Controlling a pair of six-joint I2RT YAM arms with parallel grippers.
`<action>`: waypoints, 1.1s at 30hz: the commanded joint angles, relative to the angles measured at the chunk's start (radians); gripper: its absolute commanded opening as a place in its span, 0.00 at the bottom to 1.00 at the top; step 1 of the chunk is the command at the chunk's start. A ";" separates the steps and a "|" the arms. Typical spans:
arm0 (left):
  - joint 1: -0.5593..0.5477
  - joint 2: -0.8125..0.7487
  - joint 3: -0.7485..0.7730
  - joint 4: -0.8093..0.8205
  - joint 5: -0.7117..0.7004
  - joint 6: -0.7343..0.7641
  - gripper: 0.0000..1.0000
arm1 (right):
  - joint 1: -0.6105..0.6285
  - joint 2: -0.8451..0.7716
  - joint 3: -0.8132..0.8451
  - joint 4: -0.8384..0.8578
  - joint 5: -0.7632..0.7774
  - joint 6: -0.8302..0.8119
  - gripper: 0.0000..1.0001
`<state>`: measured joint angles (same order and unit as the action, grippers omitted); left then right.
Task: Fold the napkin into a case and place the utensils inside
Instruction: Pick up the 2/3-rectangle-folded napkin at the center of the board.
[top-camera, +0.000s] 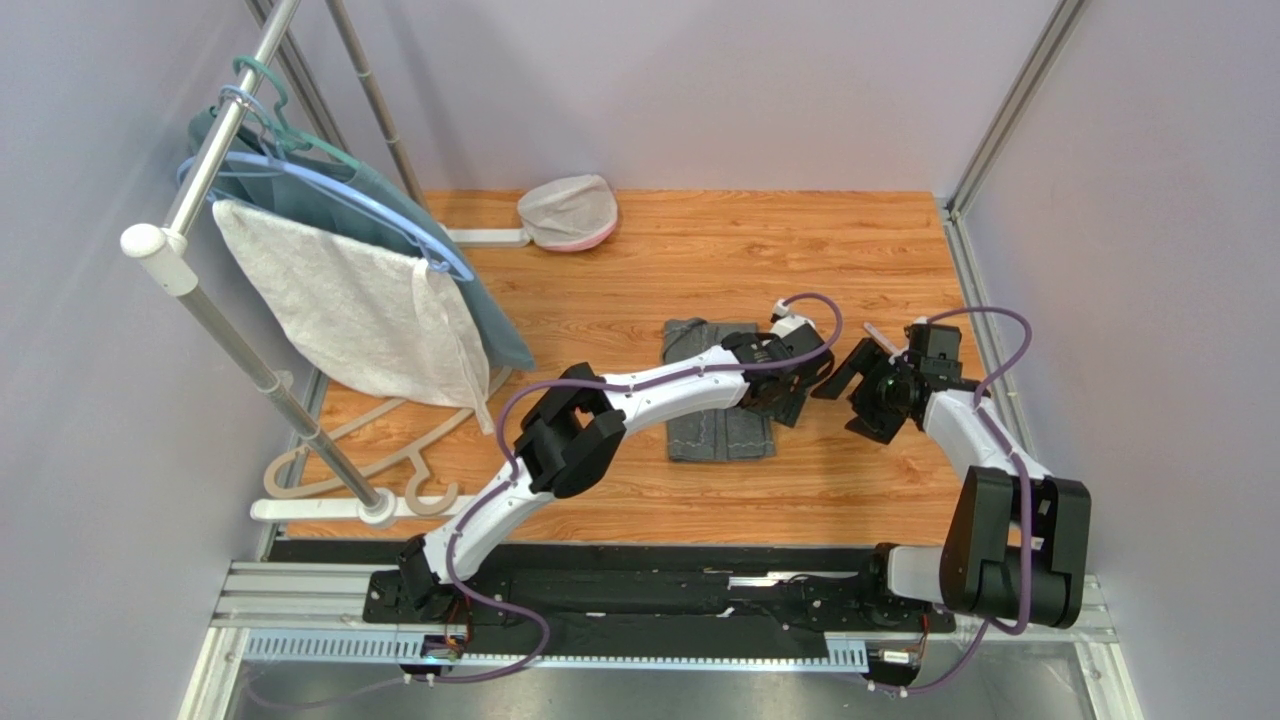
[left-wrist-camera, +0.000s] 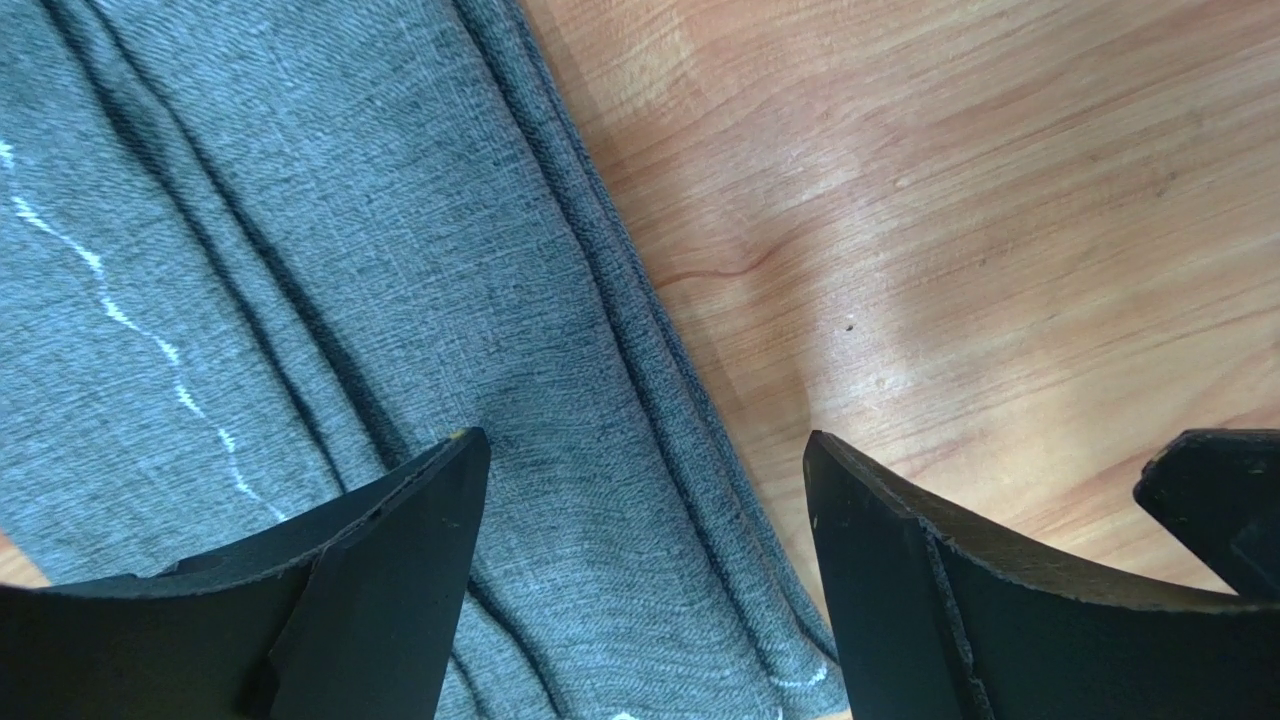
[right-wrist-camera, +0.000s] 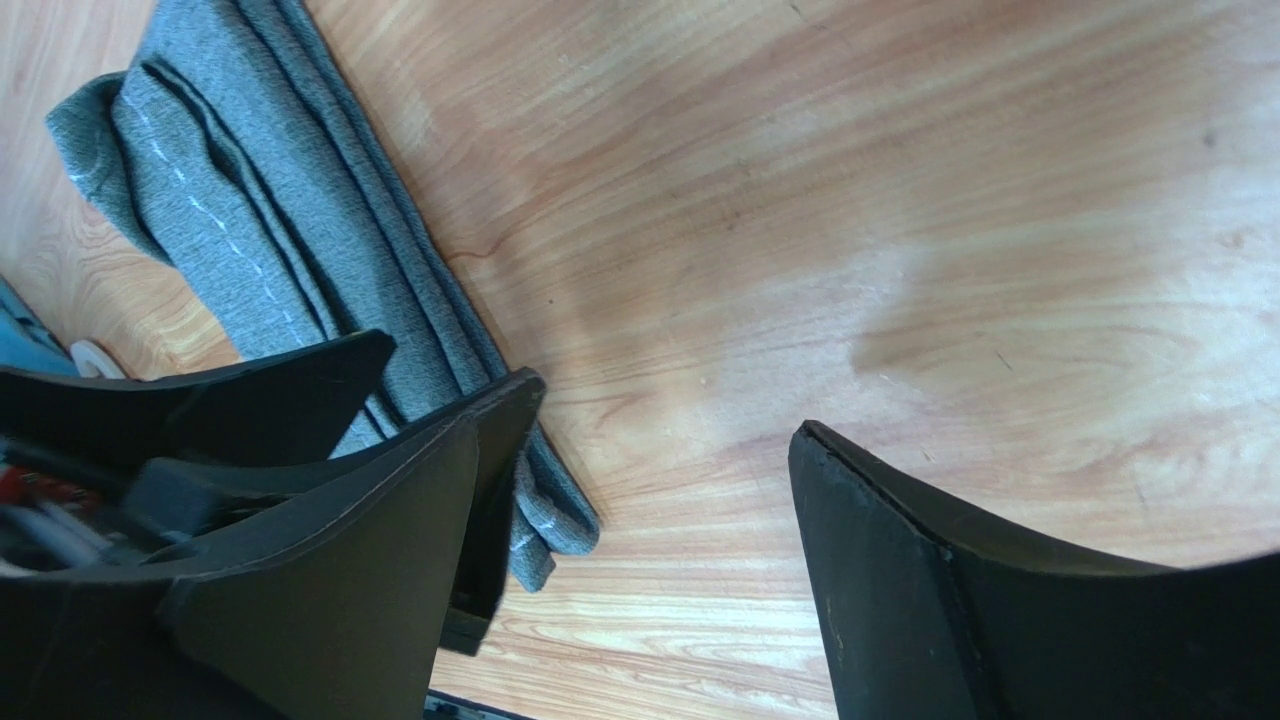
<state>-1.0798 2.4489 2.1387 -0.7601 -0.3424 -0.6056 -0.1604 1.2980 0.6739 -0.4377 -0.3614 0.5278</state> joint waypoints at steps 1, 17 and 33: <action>-0.005 0.024 0.047 -0.024 0.023 -0.031 0.83 | -0.005 0.021 0.000 0.083 -0.043 0.001 0.80; 0.047 -0.208 -0.247 0.142 0.157 0.000 0.21 | 0.067 0.221 0.122 0.229 -0.223 0.034 0.82; 0.081 -0.281 -0.336 0.185 0.253 -0.011 0.02 | 0.215 0.464 0.210 0.393 -0.264 0.123 0.74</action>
<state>-1.0046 2.2478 1.8107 -0.6083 -0.1307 -0.6079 0.0101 1.7245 0.8581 -0.1310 -0.6125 0.6182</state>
